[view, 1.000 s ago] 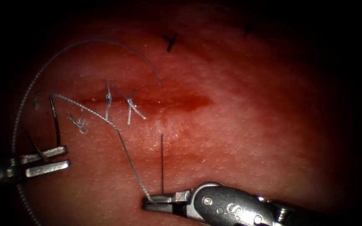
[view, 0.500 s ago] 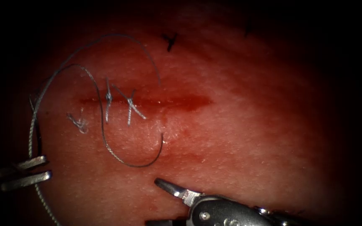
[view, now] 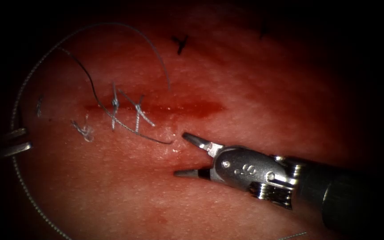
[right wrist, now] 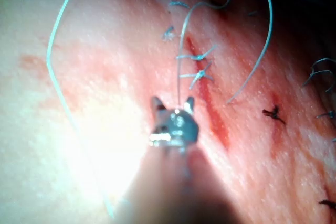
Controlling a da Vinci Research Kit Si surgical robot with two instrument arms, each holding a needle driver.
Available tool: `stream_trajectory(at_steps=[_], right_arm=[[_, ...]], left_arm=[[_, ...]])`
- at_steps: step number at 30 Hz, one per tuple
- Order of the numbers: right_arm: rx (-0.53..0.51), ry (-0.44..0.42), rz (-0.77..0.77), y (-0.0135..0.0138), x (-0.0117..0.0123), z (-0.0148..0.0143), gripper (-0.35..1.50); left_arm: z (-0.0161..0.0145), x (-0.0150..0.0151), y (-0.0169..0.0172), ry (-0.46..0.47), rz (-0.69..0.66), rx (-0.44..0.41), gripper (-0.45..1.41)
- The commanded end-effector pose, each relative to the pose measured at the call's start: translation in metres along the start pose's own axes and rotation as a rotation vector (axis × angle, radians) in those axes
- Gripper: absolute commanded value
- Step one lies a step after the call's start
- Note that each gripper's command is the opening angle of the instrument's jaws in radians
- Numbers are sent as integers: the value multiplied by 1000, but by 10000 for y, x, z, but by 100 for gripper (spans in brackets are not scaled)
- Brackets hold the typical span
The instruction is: Wound Closure
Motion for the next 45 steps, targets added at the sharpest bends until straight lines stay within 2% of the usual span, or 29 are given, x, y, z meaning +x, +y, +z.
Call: stream_trajectory(at_steps=[1, 4, 6, 7, 8, 9, 10, 16, 21, 24, 25, 26, 28, 29, 34, 35, 38, 41, 42, 43, 45], right_arm=[[0, 7, -3, 3, -2, 15, 138], [4, 22, -14, -4, -7, 35, 129], [2, 24, -17, -8, -8, 42, 113], [1, 24, -18, -9, -9, 42, 89], [7, 25, -21, -10, -11, 40, 10], [7, 25, -21, -10, -11, 40, 10], [6, 28, -29, -11, -13, 37, -35], [7, 32, -1, -19, -12, 17, -35], [19, 39, 8, -45, 10, -9, -35], [32, 44, 12, -75, 40, -38, -35], [32, 44, 12, -75, 40, -38, -35], [36, 45, 14, -83, 49, -47, -35], [46, 48, 19, -108, 82, -74, -35], [46, 48, 19, -108, 82, -74, -35], [84, 86, 15, -144, 124, -97, -35], [101, 100, 9, -163, 148, -106, -35], [101, 103, -10, -164, 159, -107, -35], [76, 112, -23, -143, 162, -104, 64], [63, 115, -27, -135, 160, -102, 88], [44, 111, -31, -114, 151, -97, 111], [32, 100, -47, -96, 136, -90, 114]], left_arm=[[9, -2, 1, 4, 1, -1, -45], [10, -2, 3, 8, 2, -4, -45], [10, -2, 3, 9, 2, -5, -45], [10, -2, 3, 8, 2, -4, -45], [10, -2, 3, 9, 2, -6, -45], [10, -2, 3, 9, 2, -6, -45], [10, -2, 3, 10, 2, -7, -45], [10, -2, 3, 10, 2, -7, -45], [12, -7, 2, 10, 11, -4, -45], [16, -16, 1, 9, 16, 3, -45], [16, -16, 1, 9, 16, 3, -45], [17, -17, 1, 9, 18, 5, -45], [19, -23, 2, 11, 21, 12, -45], [19, -23, 2, 11, 21, 12, -45], [19, -23, 4, 10, 22, 14, -45], [19, -23, 4, 10, 22, 15, -45], [19, -23, 4, 9, 22, 15, -45], [19, -23, 4, 9, 22, 16, -45], [19, -22, 4, 9, 22, 16, -45], [19, -22, 4, 10, 22, 14, -45], [19, -23, 4, 10, 22, 14, -45]])
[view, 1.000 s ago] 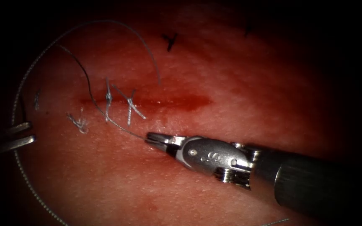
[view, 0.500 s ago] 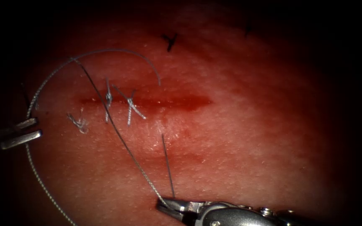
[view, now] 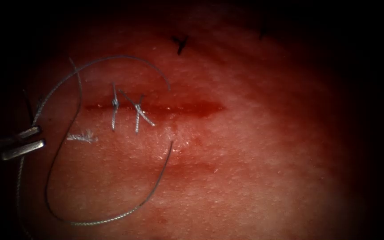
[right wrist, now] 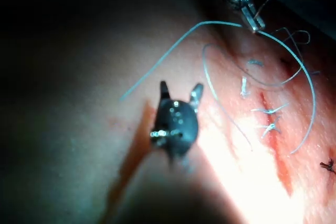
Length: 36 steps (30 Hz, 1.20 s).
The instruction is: Wound Closure
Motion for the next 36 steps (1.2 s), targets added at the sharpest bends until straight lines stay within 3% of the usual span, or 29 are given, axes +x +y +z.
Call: stream_trajectory(at_steps=[1, 4, 7, 11, 14, 15, 24, 25, 26, 27, 28, 29, 34, 36], right_arm=[[-11, -9, -12, 21, -19, 14, 116], [-26, -23, -31, 45, -55, 27, 121], [-38, -34, -46, 55, -74, 34, 121], [-79, -69, -78, 82, -125, 62, 121], [-87, -72, -88, 88, -137, 73, 121], [-98, -77, -94, 95, -151, 89, 123], [-117, -88, -105, 102, -172, 116, 120], [-120, -87, -105, 103, -172, 118, 113], [-126, -83, -106, 102, -173, 119, 83], [-127, -80, -120, 99, -173, 118, -10], [-127, -80, -120, 99, -173, 118, -10], [-121, -78, -121, 98, -174, 116, -35], [-102, -63, -148, 86, -168, 89, -35], [-98, -47, -151, 69, -156, 78, -35]], left_arm=[[8, -2, 1, 3, 0, -1, -45], [9, -3, -1, 3, 1, -1, -45], [9, -4, -2, 2, 1, 0, -45], [12, -8, -2, 3, -2, 3, -45], [12, -9, -1, 0, -7, 2, -45], [14, -10, -1, -1, -5, 2, -45], [14, -10, -1, -2, -5, 2, -45], [14, -10, 0, -2, -5, 2, -45], [14, -10, 0, -2, -5, 2, -45], [14, -10, 0, 0, -5, 0, -45], [14, -10, 0, 0, -5, 0, -45], [13, -10, 0, 0, -5, 0, -45], [13, -10, 0, -1, -5, 1, -45], [15, -9, 1, 0, -6, 0, -45]])
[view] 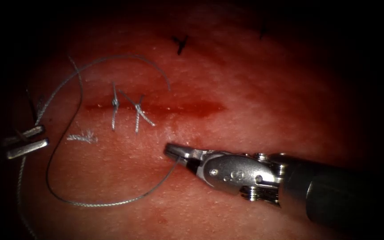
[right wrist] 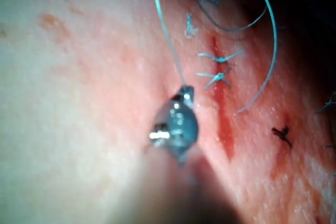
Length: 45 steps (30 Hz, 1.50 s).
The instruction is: Wound Closure
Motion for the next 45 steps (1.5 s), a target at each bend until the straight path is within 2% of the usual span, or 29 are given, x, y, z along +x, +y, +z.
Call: stream_trajectory(at_steps=[1, 2, 3, 4, 5, 8, 9, 11, 12, 13, 14, 15, 17, 18, 21, 22, 23, 24, 25, 27, 29, 32, 35, 38, 43, 45], right_arm=[[4, 15, -2, -11, 12, 1, -35], [15, 31, -5, -26, 29, -7, -35], [15, 31, -5, -26, 29, -7, -35], [47, 42, -13, -49, 58, -20, -35], [57, 50, -16, -59, 71, -26, -35], [71, 59, -20, -73, 91, -36, -35], [93, 75, -26, -96, 126, -53, -35], [118, 81, -34, -112, 151, -65, -35], [131, 90, -39, -123, 171, -74, -35], [136, 97, -41, -128, 183, -80, -35], [136, 97, -41, -128, 183, -80, -35], [144, 108, -42, -133, 198, -86, -35], [145, 107, -37, -131, 208, -89, -33], [144, 102, -27, -119, 208, -87, 19], [136, 85, -11, -97, 193, -81, 74], [134, 79, -6, -89, 186, -78, 86], [124, 56, 3, -73, 169, -72, 101], [124, 56, 3, -73, 169, -72, 101], [103, 32, 12, -54, 142, -63, 113], [100, 27, 13, -50, 133, -61, 115], [88, 6, 15, -33, 100, -53, 115], [74, 0, 19, -22, 85, -48, 111], [30, -14, 12, 3, 52, -30, 110], [11, -35, 8, 18, 30, -9, 110], [-10, -62, -19, 32, 4, 27, 123], [2, -72, -27, 33, -6, 39, 123]], left_arm=[[9, -2, 1, 3, 0, 0, -45], [10, -2, 2, 3, 0, 1, -45], [10, -2, 2, 3, 0, 1, -45], [9, -2, 2, 3, 0, 1, -45], [9, -2, 2, 2, 0, 1, -45], [9, -2, 2, 2, 0, 1, -45], [9, -2, 2, 2, 0, 1, -45], [9, -2, 2, 4, 0, -2, -45], [9, -2, 2, 4, 0, -2, -45], [9, -2, 1, 4, 0, -2, -45], [9, -2, 1, 4, 0, -2, -45], [8, -2, 1, 4, 0, -2, -45], [8, -2, 1, 4, 0, -2, -45], [8, -2, 1, 4, 0, -2, -45], [8, -2, 1, 4, 0, -2, -45], [8, -2, 1, 4, 0, -2, -45], [8, -2, 1, 4, 1, -2, -45], [8, -2, 1, 4, 1, -2, -45], [7, -3, 0, 4, 1, -3, -45], [7, -3, 0, 4, 1, -3, -45], [6, -3, -1, 3, 1, -3, -45], [7, -3, -1, 3, 1, -2, -45], [8, -4, 0, 3, 1, -1, -45], [8, -4, 0, 3, 1, -1, -45], [8, -4, 0, 3, 2, 0, -45], [8, -4, 0, 3, 2, 0, -45]])
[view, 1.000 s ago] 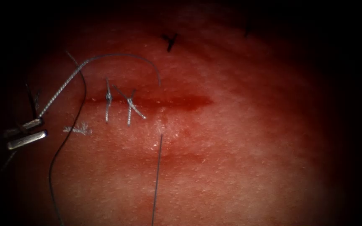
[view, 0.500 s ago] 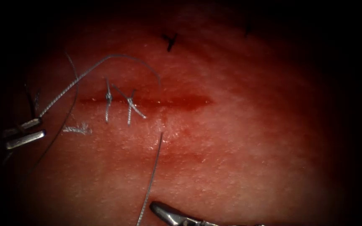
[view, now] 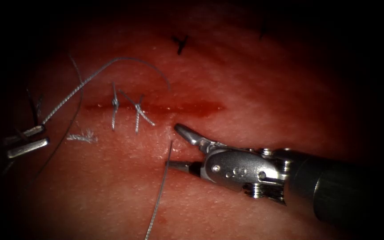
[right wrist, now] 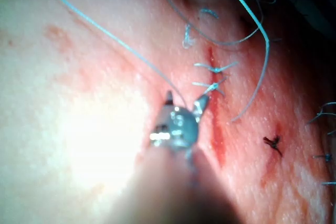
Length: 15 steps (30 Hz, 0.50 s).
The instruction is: Wound Closure
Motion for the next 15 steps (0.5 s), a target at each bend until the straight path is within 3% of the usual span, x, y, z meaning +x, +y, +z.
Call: stream_trajectory(at_steps=[1, 6, 7, 8, 15], right_arm=[[4, -3, -7, 3, -5, 18, 123], [15, 5, -21, -2, -16, 32, 116], [18, 14, -30, -9, -20, 33, 16], [23, 22, -33, -12, -21, 31, -35], [33, 62, -42, -25, -10, -1, -35]], left_arm=[[8, -2, 1, 3, 1, 0, -45], [8, -2, 1, 2, 1, 1, -45], [8, -2, 1, 2, 1, 1, -45], [8, -2, 1, 2, 1, 1, -45], [9, -2, 1, 2, 1, 1, -45]])
